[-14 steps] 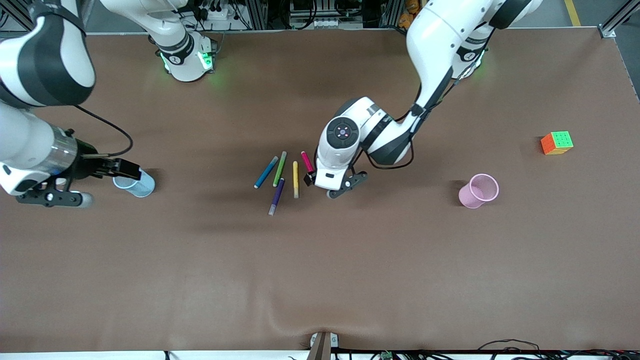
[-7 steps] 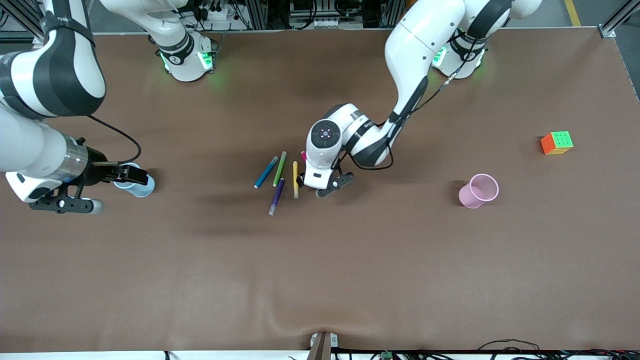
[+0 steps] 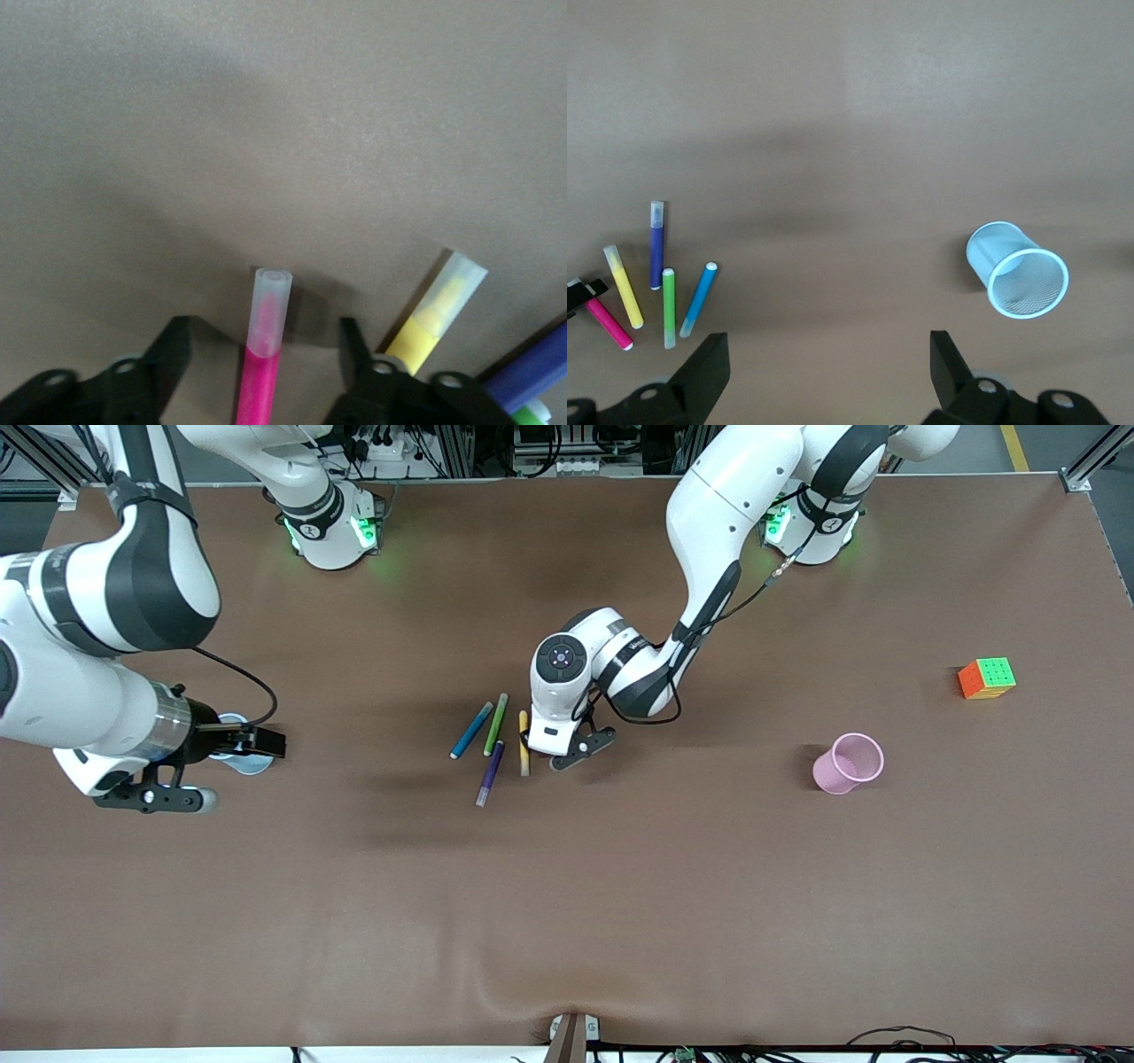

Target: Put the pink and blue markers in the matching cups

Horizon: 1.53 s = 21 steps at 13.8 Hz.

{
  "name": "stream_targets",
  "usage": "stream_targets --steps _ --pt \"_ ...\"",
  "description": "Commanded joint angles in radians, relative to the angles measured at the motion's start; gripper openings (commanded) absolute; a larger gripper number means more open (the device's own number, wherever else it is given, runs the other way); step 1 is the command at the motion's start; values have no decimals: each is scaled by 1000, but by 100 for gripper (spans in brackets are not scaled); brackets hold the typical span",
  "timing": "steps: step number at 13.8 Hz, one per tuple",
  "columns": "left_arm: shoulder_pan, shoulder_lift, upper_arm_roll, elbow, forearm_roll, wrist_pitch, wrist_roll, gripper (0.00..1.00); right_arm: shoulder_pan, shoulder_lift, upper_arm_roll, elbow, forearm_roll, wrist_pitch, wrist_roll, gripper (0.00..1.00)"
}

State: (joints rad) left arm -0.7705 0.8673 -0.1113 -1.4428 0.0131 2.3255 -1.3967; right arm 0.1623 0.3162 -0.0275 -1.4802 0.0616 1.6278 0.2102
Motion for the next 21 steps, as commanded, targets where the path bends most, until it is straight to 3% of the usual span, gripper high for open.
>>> stream_targets --steps 1,6,11,16,21 --pt "-12 15 12 27 8 2 -16 30 40 21 -5 3 7 4 72 100" --pt "-10 10 16 25 25 -3 -2 1 103 35 -5 -43 7 53 182 100" --pt "17 -46 33 24 31 -29 -5 0 157 35 -5 -118 9 133 285 100" --pt "23 -154 105 15 31 -145 11 0 187 34 -5 -226 40 233 294 100" --pt "91 -226 107 10 33 -294 123 0 255 50 -5 -242 40 263 412 100"
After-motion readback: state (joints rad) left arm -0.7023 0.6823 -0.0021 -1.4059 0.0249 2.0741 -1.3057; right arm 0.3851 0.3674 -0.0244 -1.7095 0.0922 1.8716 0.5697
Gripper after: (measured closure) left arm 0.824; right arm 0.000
